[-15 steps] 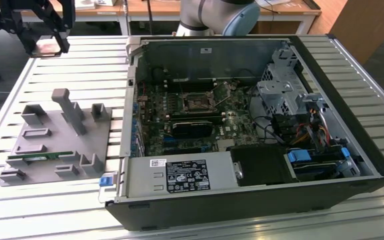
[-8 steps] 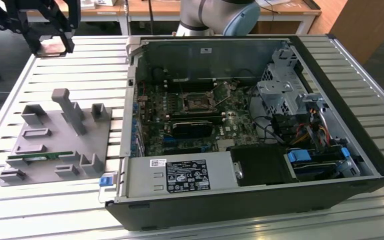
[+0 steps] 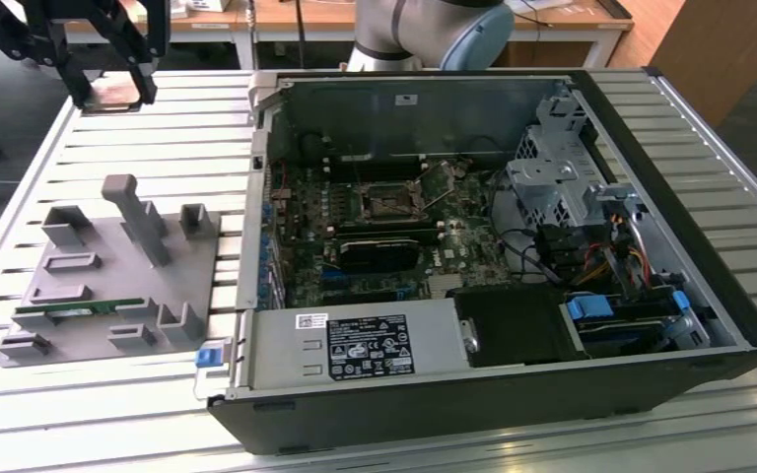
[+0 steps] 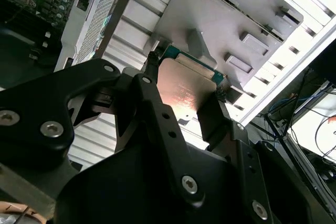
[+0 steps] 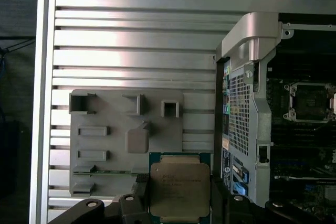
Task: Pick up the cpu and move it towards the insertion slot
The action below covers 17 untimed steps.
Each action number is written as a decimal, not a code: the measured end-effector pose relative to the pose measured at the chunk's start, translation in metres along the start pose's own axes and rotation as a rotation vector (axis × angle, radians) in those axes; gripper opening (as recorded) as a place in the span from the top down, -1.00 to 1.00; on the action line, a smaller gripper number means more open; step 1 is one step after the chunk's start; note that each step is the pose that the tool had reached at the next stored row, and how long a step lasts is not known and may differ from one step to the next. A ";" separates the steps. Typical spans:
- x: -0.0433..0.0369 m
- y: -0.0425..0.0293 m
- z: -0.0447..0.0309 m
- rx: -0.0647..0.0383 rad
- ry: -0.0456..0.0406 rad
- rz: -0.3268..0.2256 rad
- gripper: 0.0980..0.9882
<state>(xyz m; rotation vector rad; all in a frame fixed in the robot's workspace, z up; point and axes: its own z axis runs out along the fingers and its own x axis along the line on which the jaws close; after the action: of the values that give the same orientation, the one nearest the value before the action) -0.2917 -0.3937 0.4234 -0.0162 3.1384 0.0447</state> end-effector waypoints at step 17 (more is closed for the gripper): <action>-0.0121 -0.0001 0.0000 0.000 0.0000 0.000 0.00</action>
<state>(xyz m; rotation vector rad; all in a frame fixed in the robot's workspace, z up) -0.2797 -0.3937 0.4234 -0.0162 3.1385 0.0447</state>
